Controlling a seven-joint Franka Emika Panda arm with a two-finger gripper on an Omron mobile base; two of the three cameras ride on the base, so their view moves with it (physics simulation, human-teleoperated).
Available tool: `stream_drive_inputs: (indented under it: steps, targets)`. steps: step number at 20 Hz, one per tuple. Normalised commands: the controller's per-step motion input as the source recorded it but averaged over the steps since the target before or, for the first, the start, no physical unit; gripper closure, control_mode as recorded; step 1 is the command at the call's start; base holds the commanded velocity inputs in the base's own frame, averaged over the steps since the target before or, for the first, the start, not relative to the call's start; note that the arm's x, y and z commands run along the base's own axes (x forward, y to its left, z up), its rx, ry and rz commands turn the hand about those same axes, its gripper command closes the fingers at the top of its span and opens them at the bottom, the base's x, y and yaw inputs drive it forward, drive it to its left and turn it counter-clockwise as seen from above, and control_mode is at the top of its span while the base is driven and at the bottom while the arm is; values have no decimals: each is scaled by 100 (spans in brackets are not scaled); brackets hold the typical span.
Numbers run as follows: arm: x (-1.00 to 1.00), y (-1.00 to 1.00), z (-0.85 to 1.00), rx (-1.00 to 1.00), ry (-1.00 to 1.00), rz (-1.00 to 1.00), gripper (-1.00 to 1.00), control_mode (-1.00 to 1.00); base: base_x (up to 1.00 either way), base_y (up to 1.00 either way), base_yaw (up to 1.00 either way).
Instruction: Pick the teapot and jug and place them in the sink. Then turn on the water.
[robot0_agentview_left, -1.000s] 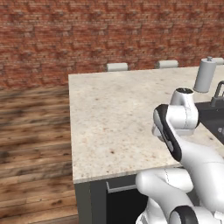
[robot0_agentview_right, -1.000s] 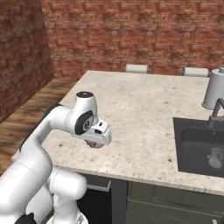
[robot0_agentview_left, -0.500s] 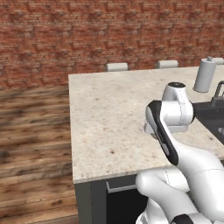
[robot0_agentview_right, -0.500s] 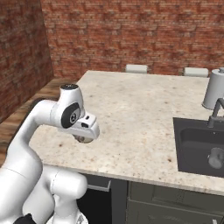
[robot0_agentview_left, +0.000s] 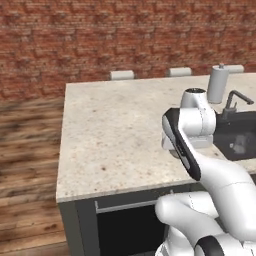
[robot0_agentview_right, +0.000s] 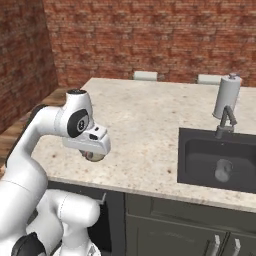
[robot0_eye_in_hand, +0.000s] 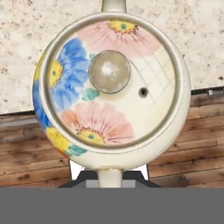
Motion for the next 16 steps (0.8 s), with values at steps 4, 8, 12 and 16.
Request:
stream_drive_inputs:
  steps: [4,8,12,16]
  targets:
    - [0,0,0,0,0,0,100,100,-60,-100,0]
    - [0,0,0,0,0,0,100,100,-30,-100,0]
    - [0,0,0,0,0,0,100,100,0,-99,0]
    - [0,0,0,0,0,0,100,100,1,-83,0]
